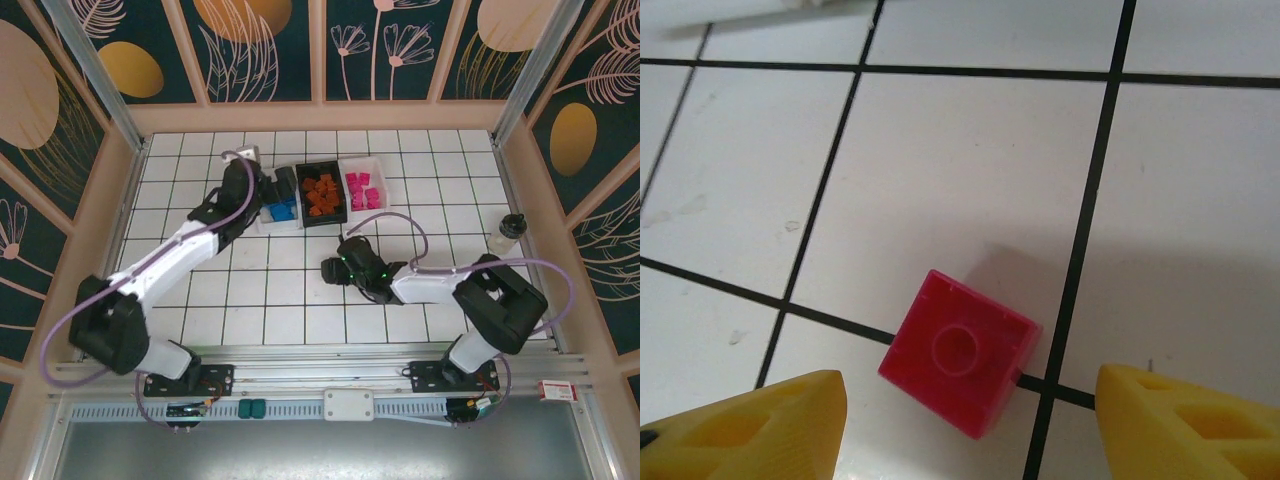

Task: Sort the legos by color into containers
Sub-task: Place the lego in the container, then pick up the lego from the center of the table.

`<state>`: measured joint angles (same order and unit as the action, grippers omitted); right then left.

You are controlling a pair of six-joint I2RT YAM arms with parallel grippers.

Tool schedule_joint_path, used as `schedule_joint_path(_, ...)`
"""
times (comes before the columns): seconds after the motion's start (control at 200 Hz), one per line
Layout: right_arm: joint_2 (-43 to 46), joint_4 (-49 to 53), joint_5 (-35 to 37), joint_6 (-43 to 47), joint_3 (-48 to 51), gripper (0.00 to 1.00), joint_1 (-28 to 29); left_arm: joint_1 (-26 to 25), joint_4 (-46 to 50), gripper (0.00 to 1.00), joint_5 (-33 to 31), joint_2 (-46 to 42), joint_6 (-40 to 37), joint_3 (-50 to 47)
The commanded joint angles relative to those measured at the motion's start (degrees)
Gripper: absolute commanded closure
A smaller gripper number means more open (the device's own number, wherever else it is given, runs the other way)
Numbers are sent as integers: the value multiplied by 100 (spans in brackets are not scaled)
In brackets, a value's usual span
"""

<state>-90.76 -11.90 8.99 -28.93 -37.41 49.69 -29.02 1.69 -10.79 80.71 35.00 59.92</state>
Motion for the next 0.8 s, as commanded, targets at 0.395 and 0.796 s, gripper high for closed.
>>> schedule_joint_path(0.395, -833, -164, 745, -84, -662, 58, 37, 19, -61, 1, 3, -1728, 679, -2132)
schedule_joint_path(0.796, 275, 290, 191, 952, -1540, 73, -1443, 19, 161, 2, -278, -2152, 542, -2339)
